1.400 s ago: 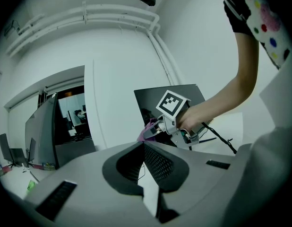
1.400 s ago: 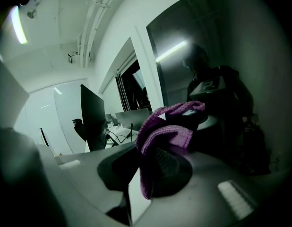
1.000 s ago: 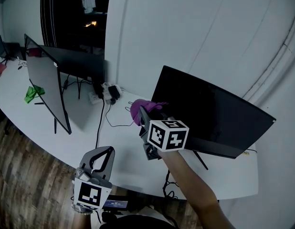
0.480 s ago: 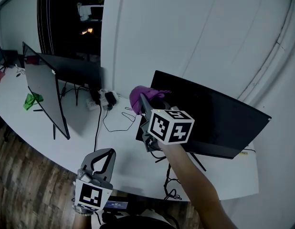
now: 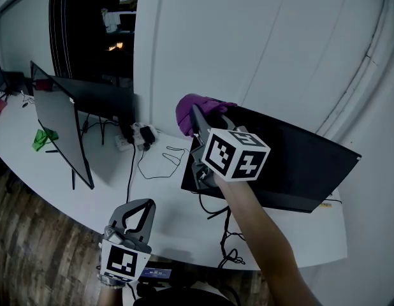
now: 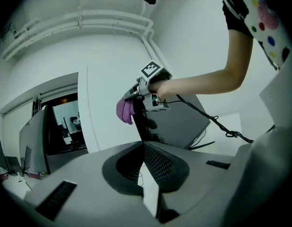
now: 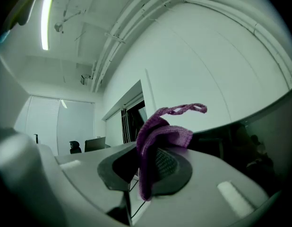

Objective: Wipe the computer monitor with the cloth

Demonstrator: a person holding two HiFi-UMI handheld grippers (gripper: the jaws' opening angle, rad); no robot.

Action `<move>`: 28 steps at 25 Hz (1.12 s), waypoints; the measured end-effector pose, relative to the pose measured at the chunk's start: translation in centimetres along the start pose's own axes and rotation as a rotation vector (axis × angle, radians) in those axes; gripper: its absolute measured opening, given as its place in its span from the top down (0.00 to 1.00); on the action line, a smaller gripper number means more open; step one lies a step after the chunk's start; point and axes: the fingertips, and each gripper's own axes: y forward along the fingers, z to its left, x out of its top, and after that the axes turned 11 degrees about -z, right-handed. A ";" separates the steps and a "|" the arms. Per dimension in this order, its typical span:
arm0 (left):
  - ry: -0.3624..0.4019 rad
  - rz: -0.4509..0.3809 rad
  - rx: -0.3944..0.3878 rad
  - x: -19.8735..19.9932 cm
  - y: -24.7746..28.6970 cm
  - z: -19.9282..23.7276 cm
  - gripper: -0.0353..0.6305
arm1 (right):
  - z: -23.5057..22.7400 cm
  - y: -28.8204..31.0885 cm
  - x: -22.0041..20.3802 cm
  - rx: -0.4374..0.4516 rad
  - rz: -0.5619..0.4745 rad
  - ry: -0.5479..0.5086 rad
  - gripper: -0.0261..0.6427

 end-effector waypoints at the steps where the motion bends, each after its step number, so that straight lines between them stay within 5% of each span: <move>1: 0.001 0.000 0.002 0.0 0.0 0.0 0.94 | 0.0 0.0 0.3 0.000 -0.010 0.000 0.87; 15: -0.006 -0.001 -0.006 0.0 0.3 -0.4 0.94 | 0.3 -3.7 0.4 0.054 -0.076 -0.014 0.87; 28: -0.047 -0.015 -0.080 -0.3 1.7 -4.0 0.94 | -4.0 -18.8 -5.4 -0.076 0.047 -0.151 0.87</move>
